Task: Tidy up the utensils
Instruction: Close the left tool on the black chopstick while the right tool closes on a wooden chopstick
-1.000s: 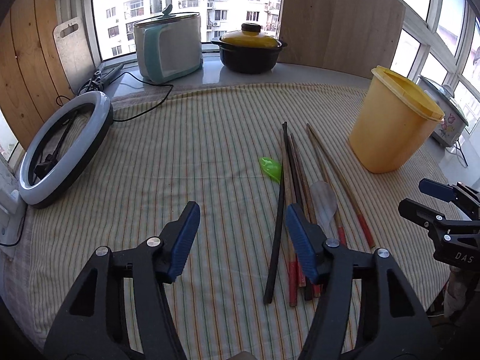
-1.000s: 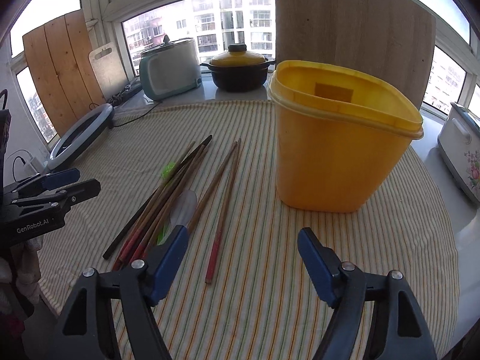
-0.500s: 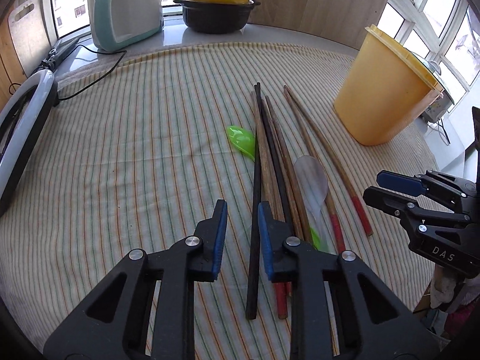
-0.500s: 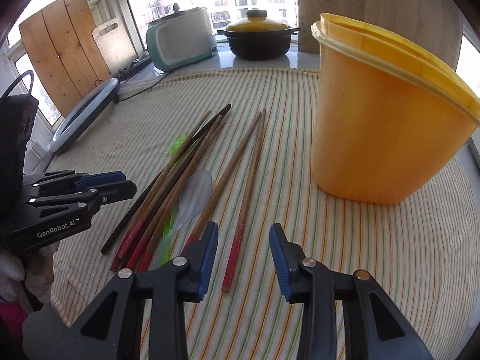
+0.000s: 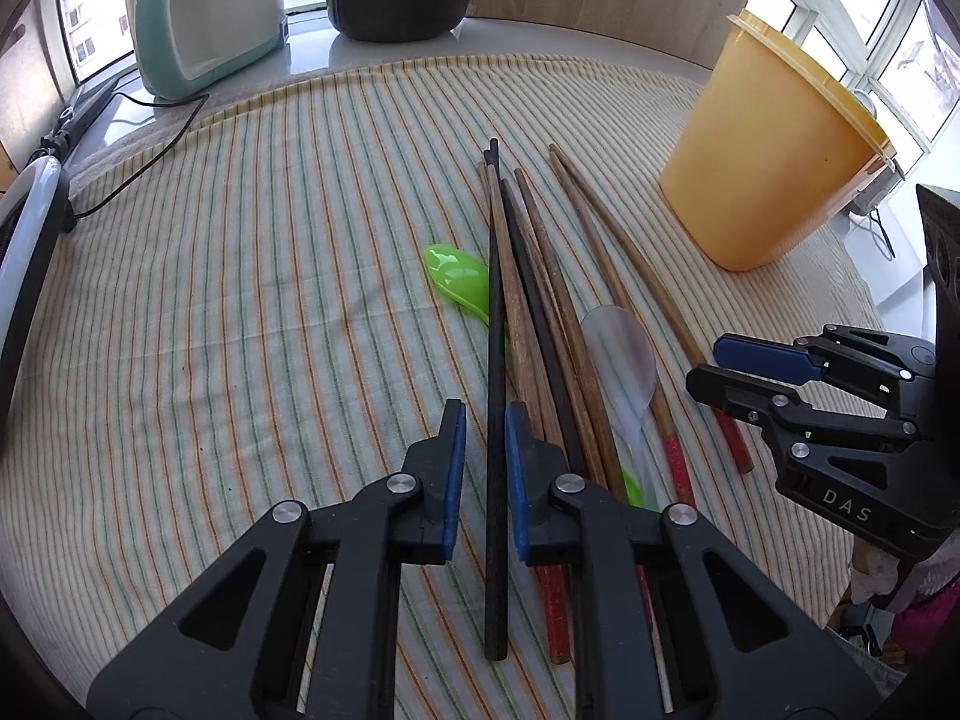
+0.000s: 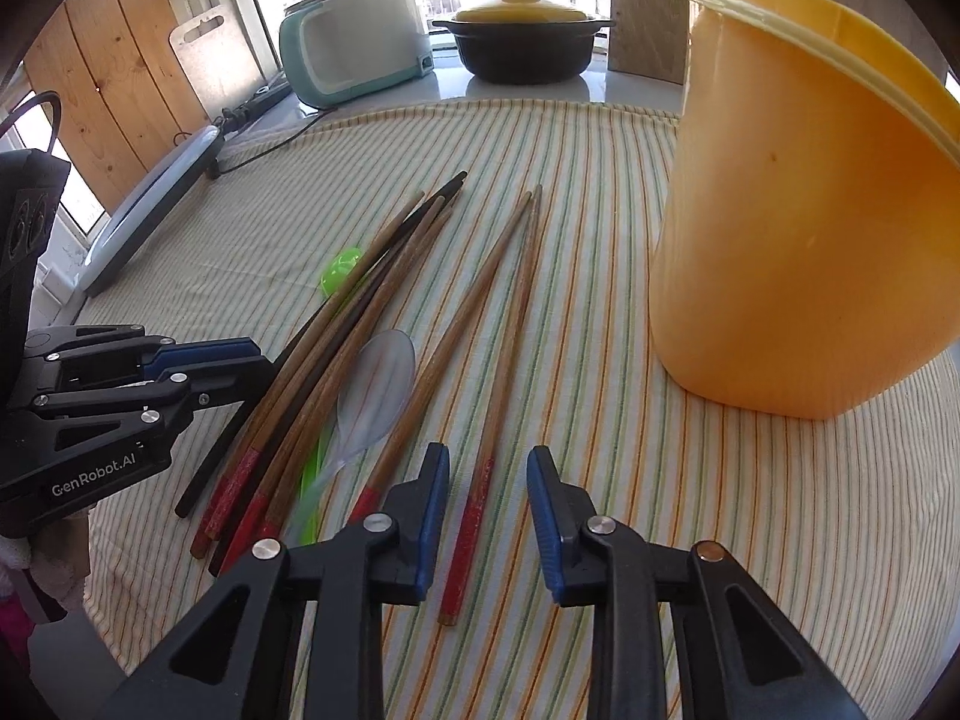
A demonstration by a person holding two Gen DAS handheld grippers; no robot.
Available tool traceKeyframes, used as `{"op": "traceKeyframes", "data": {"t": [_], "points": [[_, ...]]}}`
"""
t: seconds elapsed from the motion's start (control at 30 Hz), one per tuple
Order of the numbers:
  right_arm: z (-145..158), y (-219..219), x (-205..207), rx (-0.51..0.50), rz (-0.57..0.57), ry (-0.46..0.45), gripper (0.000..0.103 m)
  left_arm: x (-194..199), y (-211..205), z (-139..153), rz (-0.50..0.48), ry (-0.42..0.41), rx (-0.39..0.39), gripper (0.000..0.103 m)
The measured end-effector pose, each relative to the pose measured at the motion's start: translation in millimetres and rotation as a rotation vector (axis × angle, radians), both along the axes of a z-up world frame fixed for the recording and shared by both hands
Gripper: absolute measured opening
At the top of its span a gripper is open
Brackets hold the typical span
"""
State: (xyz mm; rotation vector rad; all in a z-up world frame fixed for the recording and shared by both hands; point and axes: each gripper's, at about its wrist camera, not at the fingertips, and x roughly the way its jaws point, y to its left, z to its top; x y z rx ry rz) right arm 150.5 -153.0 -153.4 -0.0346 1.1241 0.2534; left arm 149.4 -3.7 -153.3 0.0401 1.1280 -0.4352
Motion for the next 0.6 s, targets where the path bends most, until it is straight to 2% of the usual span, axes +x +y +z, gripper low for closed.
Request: {"op": "traceKeyframes", "data": {"t": [0.33, 0.37, 0.4, 0.5, 0.6], "points": [[-2, 7, 5, -0.028, -0.001, 0.000, 0.026, 18, 1, -7, 0.022, 0.026, 0.001, 0.010], [-2, 7, 4, -0.033, -0.003, 0.001, 0.023, 19, 2, -7, 0.032, 0.030, -0.008, 0.007], [-2, 6, 4, -0.035, -0.007, 0.002, 0.017, 19, 5, -7, 0.043, 0.037, -0.023, 0.007], [-2, 1, 2, 0.001, -0.021, 0.017, 0.009, 19, 11, -8, 0.070, 0.041, -0.048, 0.007], [-3, -3, -3, 0.025, -0.033, 0.023, 0.006, 12, 16, -8, 0.082, 0.032, -0.046, 0.007]]}}
